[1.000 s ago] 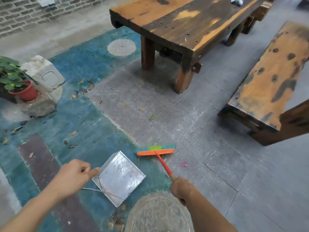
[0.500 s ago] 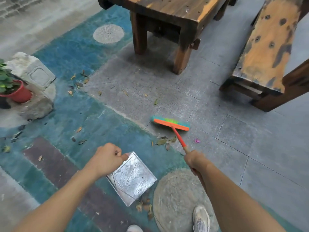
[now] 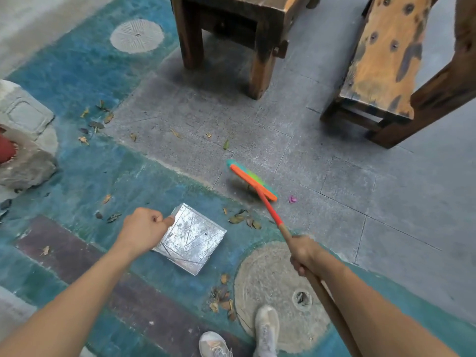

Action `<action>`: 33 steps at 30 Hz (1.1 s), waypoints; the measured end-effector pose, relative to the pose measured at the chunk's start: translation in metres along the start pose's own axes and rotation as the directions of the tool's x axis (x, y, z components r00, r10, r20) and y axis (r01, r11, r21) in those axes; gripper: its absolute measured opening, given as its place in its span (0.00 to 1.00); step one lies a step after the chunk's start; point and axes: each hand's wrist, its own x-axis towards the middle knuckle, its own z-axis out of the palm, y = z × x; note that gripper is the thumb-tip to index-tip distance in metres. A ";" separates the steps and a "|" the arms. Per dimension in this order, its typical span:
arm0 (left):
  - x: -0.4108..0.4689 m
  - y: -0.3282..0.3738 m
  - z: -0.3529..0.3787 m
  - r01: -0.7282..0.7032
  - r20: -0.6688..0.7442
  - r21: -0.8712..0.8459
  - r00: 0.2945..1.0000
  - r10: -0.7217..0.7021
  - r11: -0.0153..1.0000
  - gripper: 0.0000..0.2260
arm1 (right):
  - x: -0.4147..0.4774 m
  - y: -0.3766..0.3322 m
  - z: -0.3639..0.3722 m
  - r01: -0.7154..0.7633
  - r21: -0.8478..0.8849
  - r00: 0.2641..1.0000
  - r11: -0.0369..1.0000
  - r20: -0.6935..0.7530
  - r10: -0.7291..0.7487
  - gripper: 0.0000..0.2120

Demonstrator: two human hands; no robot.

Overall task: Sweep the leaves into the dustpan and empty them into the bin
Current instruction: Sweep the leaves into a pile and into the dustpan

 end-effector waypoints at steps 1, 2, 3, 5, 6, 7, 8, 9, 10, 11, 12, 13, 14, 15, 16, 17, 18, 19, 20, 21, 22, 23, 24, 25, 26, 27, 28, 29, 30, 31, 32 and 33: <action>0.004 0.001 -0.001 -0.008 0.001 0.004 1.000 0.008 1.000 0.26 | 0.008 -0.003 -0.010 0.007 0.026 1.000 1.000 -0.016 -0.006 0.17; 0.009 0.004 0.000 -0.020 -0.004 0.014 1.000 0.020 1.000 0.26 | 0.017 -0.007 -0.023 0.017 0.034 0.999 0.999 -0.038 -0.016 0.18; 0.011 0.005 -0.001 -0.027 -0.017 0.027 0.999 0.028 0.999 0.26 | 0.027 -0.012 -0.034 0.024 0.019 0.998 1.000 -0.060 -0.023 0.18; 0.015 0.005 -0.002 -0.037 -0.034 0.053 0.999 0.039 0.998 0.26 | 0.045 -0.020 -0.054 0.015 -0.028 0.994 0.999 -0.106 -0.018 0.17; 0.018 0.005 -0.001 -0.045 -0.032 0.064 0.998 0.047 0.997 0.26 | 0.054 -0.022 -0.061 0.005 -0.045 0.991 0.999 -0.132 -0.011 0.16; 0.019 0.005 0.000 -0.048 -0.028 0.074 0.998 0.051 0.996 0.26 | 0.061 -0.022 -0.067 -0.015 -0.056 0.988 0.998 -0.156 0.006 0.15; 0.021 0.006 0.000 -0.051 -0.035 0.082 0.998 0.054 0.995 0.27 | 0.069 -0.020 -0.072 -0.037 -0.055 0.984 0.998 -0.177 0.027 0.13; 0.023 0.007 0.000 -0.052 -0.050 0.089 0.997 0.057 0.995 0.27 | 0.075 -0.019 -0.075 -0.061 -0.043 0.981 0.997 -0.186 0.052 0.12; 0.025 0.007 -0.001 -0.048 -0.065 0.098 0.996 0.055 0.994 0.27 | 0.079 -0.016 -0.075 -0.087 -0.044 0.981 0.995 -0.180 0.078 0.12; 0.026 0.007 -0.001 -0.041 -0.077 0.108 0.996 0.050 0.993 0.28 | 0.080 -0.011 -0.073 -0.108 -0.052 0.981 0.993 -0.168 0.098 0.13; 0.027 0.007 -0.003 -0.036 -0.089 0.114 0.995 0.047 0.993 0.28 | 0.079 -0.006 -0.067 -0.119 -0.060 0.982 0.991 -0.154 0.108 0.12; 0.028 0.008 -0.003 -0.037 -0.090 0.115 0.995 0.048 0.993 0.28 | 0.076 0.002 -0.061 -0.119 -0.080 0.985 0.990 -0.138 0.107 0.11; 0.026 0.010 -0.003 -0.036 -0.087 0.111 0.995 0.046 0.993 0.28 | 0.072 0.010 -0.054 -0.114 -0.080 0.988 0.990 -0.114 0.105 0.10; 0.025 0.012 -0.005 -0.034 -0.089 0.105 0.995 0.044 0.994 0.28 | 0.065 0.016 -0.046 -0.112 -0.054 0.991 0.992 -0.082 0.107 0.10; 0.025 0.014 -0.007 -0.036 -0.090 0.105 0.995 0.045 0.994 0.27 | 0.057 0.020 -0.040 -0.116 -0.024 0.992 0.993 -0.055 0.115 0.12; 0.024 0.016 -0.009 -0.037 -0.082 0.108 0.996 0.046 0.993 0.27 | 0.049 0.023 -0.037 -0.128 -0.006 0.991 0.992 -0.029 0.128 0.15; 0.025 0.017 -0.012 -0.041 -0.072 0.107 0.996 0.049 0.993 0.27 | 0.041 0.025 -0.035 -0.136 0.002 0.991 0.991 -0.005 0.136 0.18; 0.025 0.018 -0.014 -0.047 -0.063 0.101 0.997 0.053 0.994 0.27 | 0.031 0.024 -0.035 -0.138 0.018 0.990 0.990 0.023 0.138 0.19; 0.025 0.020 -0.017 -0.047 -0.055 0.088 0.997 0.052 0.995 0.27 | 0.022 0.024 -0.036 -0.136 0.044 0.990 0.990 0.051 0.133 0.20; 0.025 0.021 -0.019 -0.046 -0.047 0.075 0.998 0.050 0.996 0.27 | 0.014 0.025 -0.036 -0.133 0.076 0.989 0.988 0.071 0.128 0.20; 0.026 0.022 -0.020 -0.051 -0.037 0.070 0.998 0.054 0.996 0.27 | 0.008 0.025 -0.036 -0.124 0.099 0.990 0.987 0.079 0.116 0.20; 0.025 0.023 -0.021 -0.062 -0.019 0.073 0.998 0.064 0.995 0.27 | 0.002 0.027 -0.034 -0.123 0.138 0.990 0.983 0.082 0.112 0.20; 0.023 0.023 -0.021 -0.073 -0.003 0.076 0.997 0.073 0.994 0.27 | -0.004 0.027 -0.032 -0.128 0.195 0.990 0.972 0.081 0.114 0.19; 0.021 0.024 -0.021 -0.082 0.005 0.071 0.997 0.081 0.994 0.27 | -0.006 0.027 -0.031 -0.130 0.252 0.990 0.959 0.080 0.113 0.19; 0.020 0.025 -0.020 -0.090 0.008 0.067 0.996 0.090 0.994 0.27 | -0.004 0.026 -0.030 -0.125 0.289 0.992 0.949 0.070 0.109 0.19; 0.018 0.025 -0.020 -0.099 0.015 0.063 0.995 0.099 0.993 0.27 | 0.000 0.024 -0.031 -0.120 0.310 0.993 0.943 0.057 0.108 0.20; 0.016 0.025 -0.019 -0.106 0.022 0.057 0.994 0.105 0.993 0.27 | 0.005 0.020 -0.033 -0.113 0.312 0.994 0.943 0.042 0.105 0.21; 0.015 0.023 -0.017 -0.110 0.033 0.053 0.994 0.108 0.993 0.27 | 0.011 0.015 -0.034 -0.109 0.292 0.994 0.950 0.033 0.104 0.22; 0.013 0.020 -0.015 -0.112 0.044 0.048 0.993 0.110 0.993 0.27 | 0.016 0.011 -0.035 -0.107 0.255 0.994 0.961 0.028 0.103 0.25; 0.009 0.017 -0.012 -0.111 0.048 0.043 0.993 0.109 0.993 0.27 | 0.020 0.008 -0.035 -0.105 0.207 0.995 0.973 0.025 0.102 0.28; 0.005 0.014 -0.010 -0.110 0.048 0.036 0.993 0.108 0.993 0.27 | 0.023 0.006 -0.034 -0.102 0.160 0.995 0.982 0.022 0.099 0.32; 0.002 0.010 -0.010 -0.112 0.044 0.031 0.993 0.110 0.993 0.27 | 0.025 0.004 -0.030 -0.098 0.105 0.995 0.990 0.025 0.096 0.34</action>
